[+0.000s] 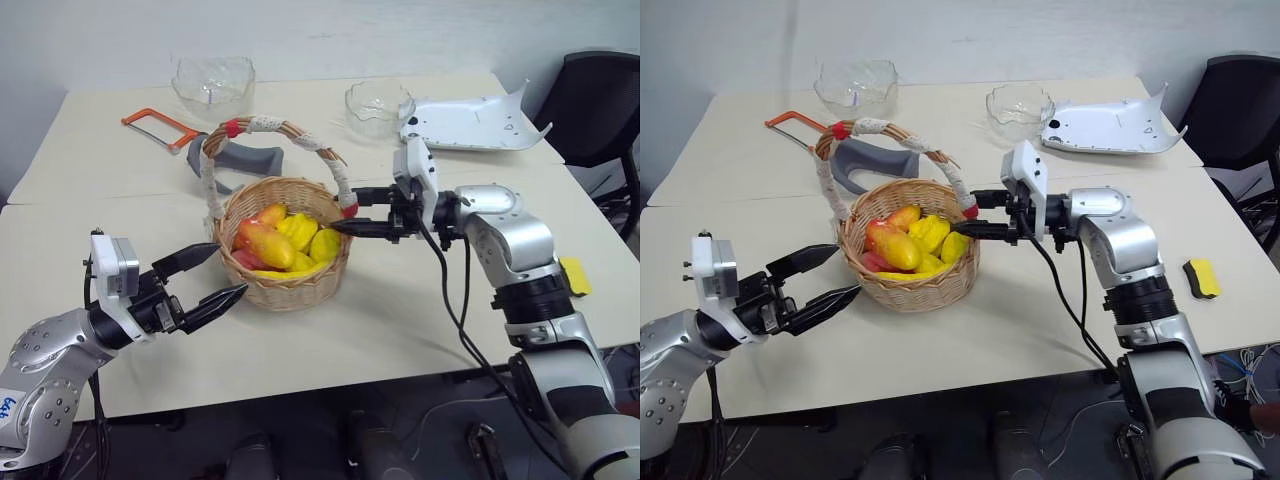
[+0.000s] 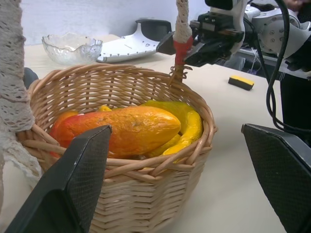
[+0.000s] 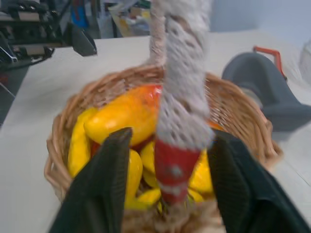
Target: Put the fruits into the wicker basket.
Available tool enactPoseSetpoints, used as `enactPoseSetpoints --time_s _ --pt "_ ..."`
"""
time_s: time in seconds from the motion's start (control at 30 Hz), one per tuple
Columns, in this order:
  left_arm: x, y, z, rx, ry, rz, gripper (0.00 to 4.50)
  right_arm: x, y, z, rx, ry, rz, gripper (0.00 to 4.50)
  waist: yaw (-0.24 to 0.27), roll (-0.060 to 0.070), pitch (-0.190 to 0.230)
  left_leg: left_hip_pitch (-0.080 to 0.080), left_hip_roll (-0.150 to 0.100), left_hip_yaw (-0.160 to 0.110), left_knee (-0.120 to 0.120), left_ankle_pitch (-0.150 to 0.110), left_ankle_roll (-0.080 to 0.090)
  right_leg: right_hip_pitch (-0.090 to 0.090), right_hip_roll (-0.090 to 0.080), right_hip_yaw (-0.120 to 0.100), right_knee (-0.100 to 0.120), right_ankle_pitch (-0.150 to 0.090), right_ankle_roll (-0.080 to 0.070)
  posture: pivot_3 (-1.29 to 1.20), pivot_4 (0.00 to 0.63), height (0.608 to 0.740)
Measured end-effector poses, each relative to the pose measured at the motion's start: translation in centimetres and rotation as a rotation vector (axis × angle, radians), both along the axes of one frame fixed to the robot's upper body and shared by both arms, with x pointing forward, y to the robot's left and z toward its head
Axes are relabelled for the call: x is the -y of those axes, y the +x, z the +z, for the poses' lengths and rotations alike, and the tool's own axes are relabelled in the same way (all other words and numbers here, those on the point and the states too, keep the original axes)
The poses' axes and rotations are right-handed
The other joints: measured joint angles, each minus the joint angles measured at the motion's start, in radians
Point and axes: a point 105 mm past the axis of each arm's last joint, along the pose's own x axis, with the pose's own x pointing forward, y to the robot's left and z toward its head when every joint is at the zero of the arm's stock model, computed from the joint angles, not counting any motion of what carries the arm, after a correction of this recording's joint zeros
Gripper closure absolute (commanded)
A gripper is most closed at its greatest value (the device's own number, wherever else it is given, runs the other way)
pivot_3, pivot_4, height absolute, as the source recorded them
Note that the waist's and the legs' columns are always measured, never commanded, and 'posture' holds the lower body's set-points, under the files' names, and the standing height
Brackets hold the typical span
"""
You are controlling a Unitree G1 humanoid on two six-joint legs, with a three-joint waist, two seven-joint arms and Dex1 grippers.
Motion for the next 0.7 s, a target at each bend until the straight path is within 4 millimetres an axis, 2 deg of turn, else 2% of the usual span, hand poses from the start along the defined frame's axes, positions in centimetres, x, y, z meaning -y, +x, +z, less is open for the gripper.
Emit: enactPoseSetpoints --time_s 0.07,0.13,0.27,0.37,0.43,0.57,0.7 --pt "0.0 0.0 -0.1 -0.011 -0.003 0.005 0.0 0.1 0.0 -0.1 0.003 -0.003 0.001 3.83 0.003 0.0 0.0 0.0 0.0 0.0 0.001 0.0 0.0 0.0 0.0 0.0 0.0 0.0 0.0 0.0 0.15 0.74" --pt "0.1 0.0 -0.2 -0.014 -0.005 0.003 0.0 0.3 -0.2 -0.2 0.013 -0.008 0.008 4.35 0.003 0.0 0.0 0.0 0.0 0.0 0.001 0.0 0.0 0.001 0.0 0.0 0.0 0.0 0.0 0.0 0.15 0.74" --pt "0.4 0.2 -0.1 -0.011 -0.008 -0.015 0.0 2.3 -1.5 -0.7 0.0 0.0 -0.029 4.34 0.01 0.0 0.0 0.0 -0.001 -0.001 0.001 0.0 0.0 0.001 0.0 0.0 0.0 0.0 0.0 0.0 0.15 0.74" --pt "1.2 0.6 0.2 0.001 -0.01 -0.052 0.0 4.4 -3.0 -0.3 -0.021 0.048 -0.113 4.34 0.019 0.0 0.0 0.0 -0.001 -0.001 0.001 0.0 0.0 0.001 0.0 0.0 -0.001 0.0 0.0 0.0 0.15 0.74" --pt "1.5 1.0 0.4 0.004 -0.015 -0.077 0.0 6.5 -3.8 1.0 -0.045 0.115 -0.222 4.34 0.026 0.001 0.0 0.0 -0.001 0.0 0.001 0.0 0.0 0.001 0.0 0.001 -0.001 0.0 0.0 0.0 0.15 0.74" --pt "1.7 1.7 0.0 -0.012 -0.021 -0.106 0.0 11.3 -5.0 4.4 0.054 0.181 -0.469 4.34 0.029 0.0 0.0 0.001 -0.002 0.0 0.001 0.0 0.0 0.002 0.002 0.002 -0.002 0.0 0.0 0.0 0.15 0.74" --pt "2.3 2.6 -0.3 -0.023 -0.021 -0.166 0.0 15.5 -4.6 4.3 0.09 0.233 -0.711 4.34 0.027 0.0 0.0 0.002 -0.003 0.001 0.001 0.001 0.001 0.003 0.005 0.003 -0.001 0.0 0.0 0.0 0.15 0.74"
